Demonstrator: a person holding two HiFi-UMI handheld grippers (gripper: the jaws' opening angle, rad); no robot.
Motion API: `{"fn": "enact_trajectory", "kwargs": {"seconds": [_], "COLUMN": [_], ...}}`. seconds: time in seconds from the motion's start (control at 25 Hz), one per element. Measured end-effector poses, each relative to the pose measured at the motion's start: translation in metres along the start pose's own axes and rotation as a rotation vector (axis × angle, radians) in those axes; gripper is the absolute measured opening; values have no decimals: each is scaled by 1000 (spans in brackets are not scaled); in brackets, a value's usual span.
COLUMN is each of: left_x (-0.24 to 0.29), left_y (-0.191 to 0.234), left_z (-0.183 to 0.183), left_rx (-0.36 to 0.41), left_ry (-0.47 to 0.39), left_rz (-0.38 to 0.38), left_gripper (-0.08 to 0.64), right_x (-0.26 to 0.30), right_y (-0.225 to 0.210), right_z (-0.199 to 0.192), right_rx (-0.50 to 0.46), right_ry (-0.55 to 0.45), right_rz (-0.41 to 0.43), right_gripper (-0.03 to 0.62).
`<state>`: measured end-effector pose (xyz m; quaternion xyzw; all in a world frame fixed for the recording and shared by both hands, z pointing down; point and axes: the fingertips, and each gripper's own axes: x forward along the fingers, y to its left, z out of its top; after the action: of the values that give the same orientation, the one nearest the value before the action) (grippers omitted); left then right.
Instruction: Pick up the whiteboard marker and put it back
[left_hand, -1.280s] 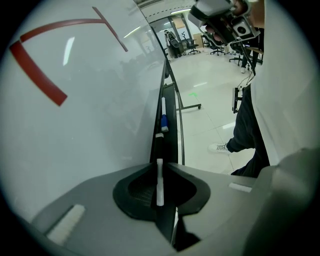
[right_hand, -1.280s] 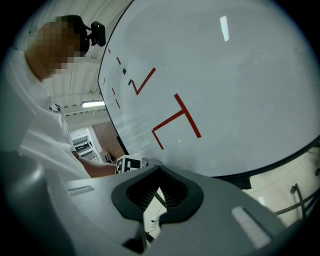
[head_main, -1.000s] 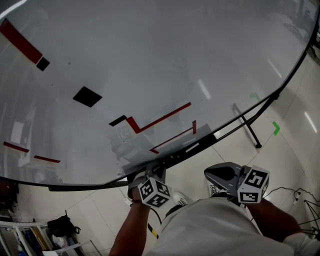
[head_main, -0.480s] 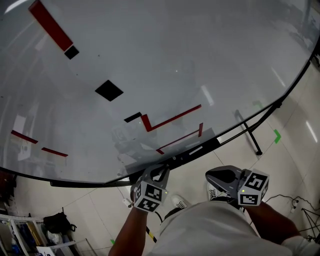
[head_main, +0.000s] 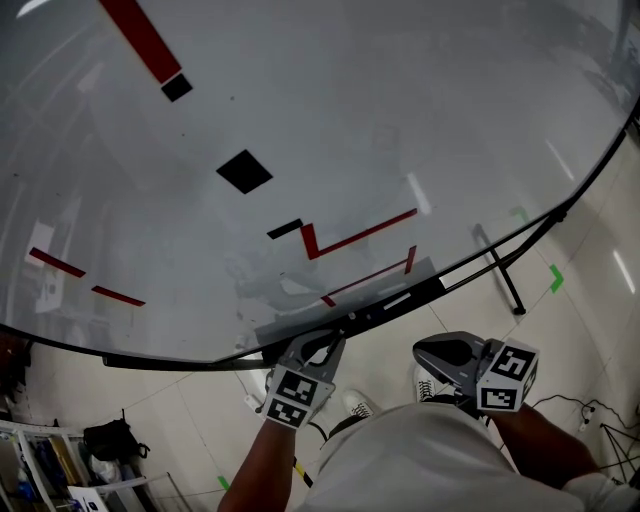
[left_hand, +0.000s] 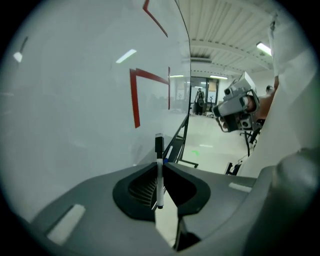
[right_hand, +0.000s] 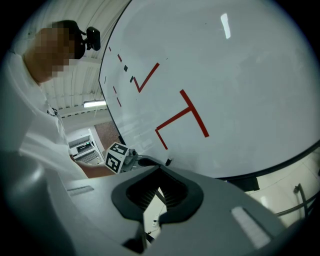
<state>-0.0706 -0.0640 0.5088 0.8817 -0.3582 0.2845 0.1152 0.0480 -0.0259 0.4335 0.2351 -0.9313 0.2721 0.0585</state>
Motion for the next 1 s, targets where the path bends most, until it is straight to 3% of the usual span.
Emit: {"fn": "enact_trajectory", "kwargs": {"seconds": [0.36, 1.0], "left_x": [-22, -59], "left_y": [-7, -17], "left_z": [12, 37], "left_rx": [-212, -267], "left_ry": [-123, -282], "left_rz": [-64, -84], "left_gripper": [55, 55], "right_x": [7, 14], "right_y": [6, 11], "right_z": [2, 2], "right_rx": [15, -2], "right_ry": [0, 47], "right_rz": [25, 36], "right_gripper": [2, 2]}}
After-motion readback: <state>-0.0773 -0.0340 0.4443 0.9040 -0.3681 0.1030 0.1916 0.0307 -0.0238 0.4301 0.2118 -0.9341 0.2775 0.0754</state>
